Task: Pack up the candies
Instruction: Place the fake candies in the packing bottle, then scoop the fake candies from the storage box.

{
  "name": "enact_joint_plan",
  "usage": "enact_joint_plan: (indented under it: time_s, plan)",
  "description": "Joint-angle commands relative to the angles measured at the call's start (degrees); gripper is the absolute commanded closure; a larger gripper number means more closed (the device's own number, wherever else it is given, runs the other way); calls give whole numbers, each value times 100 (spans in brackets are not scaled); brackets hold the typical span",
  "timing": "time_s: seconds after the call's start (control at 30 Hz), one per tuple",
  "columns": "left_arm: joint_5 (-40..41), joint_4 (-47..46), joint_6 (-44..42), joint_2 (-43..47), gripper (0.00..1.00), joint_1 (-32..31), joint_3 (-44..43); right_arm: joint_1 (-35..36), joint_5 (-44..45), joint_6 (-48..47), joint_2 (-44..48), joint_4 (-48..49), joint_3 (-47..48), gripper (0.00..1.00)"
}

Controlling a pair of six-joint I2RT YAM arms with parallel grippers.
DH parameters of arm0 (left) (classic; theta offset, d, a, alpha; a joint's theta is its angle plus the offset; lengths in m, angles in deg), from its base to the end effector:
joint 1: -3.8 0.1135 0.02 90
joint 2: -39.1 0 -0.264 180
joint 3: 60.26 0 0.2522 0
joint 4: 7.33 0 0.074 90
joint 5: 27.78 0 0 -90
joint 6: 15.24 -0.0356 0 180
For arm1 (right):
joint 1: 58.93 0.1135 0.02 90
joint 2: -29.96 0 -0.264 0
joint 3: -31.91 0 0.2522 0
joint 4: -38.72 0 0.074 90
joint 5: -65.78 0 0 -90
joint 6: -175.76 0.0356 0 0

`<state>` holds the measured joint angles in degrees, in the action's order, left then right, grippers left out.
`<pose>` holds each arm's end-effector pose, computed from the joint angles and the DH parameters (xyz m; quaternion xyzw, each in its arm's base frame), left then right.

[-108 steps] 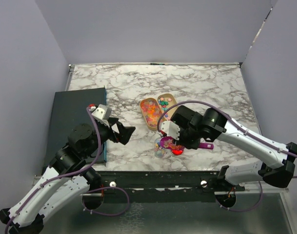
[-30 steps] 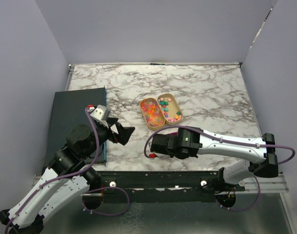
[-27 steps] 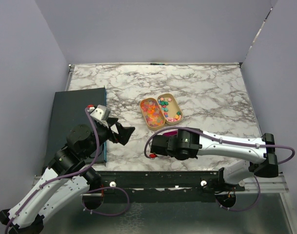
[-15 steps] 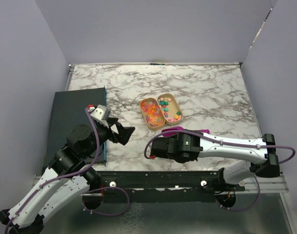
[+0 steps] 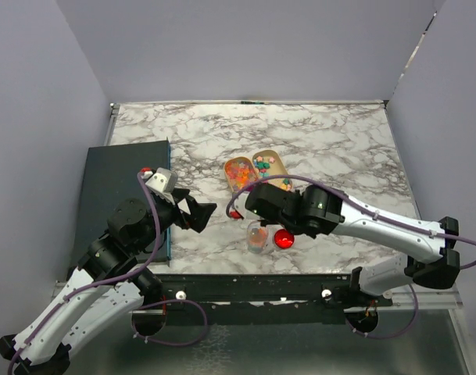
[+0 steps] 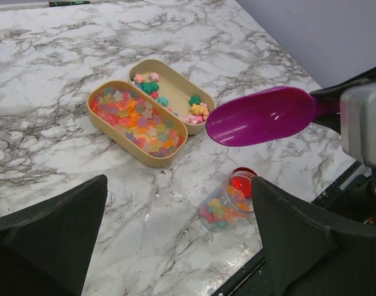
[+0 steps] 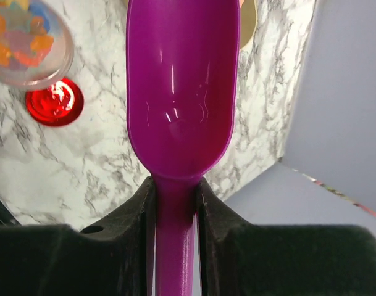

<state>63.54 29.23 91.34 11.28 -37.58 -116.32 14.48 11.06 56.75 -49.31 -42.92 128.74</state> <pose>0.0884 -0.0768 0.3402 0.1551 0.7405 -0.3092 0.5763 0.0929 0.2398 0.3563 -0.6813 0.6348 -0.1927 0.3095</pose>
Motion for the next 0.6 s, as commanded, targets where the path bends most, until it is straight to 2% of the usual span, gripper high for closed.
enact_joint_plan:
  time_s: [0.0, 0.23, 0.57]
  plan:
    - [-25, -58, -50, -34, 1, -14, 53, -553, -802, 588, -334, 345, 551, 99]
    - [-9, -62, -67, -22, 1, -19, 50, -1428, -2267, 1292, -1030, 43, 1172, 99]
    - [-44, -63, -73, 59, 1, -18, 49, -2286, -3164, 2537, -1925, -507, 1573, 99]
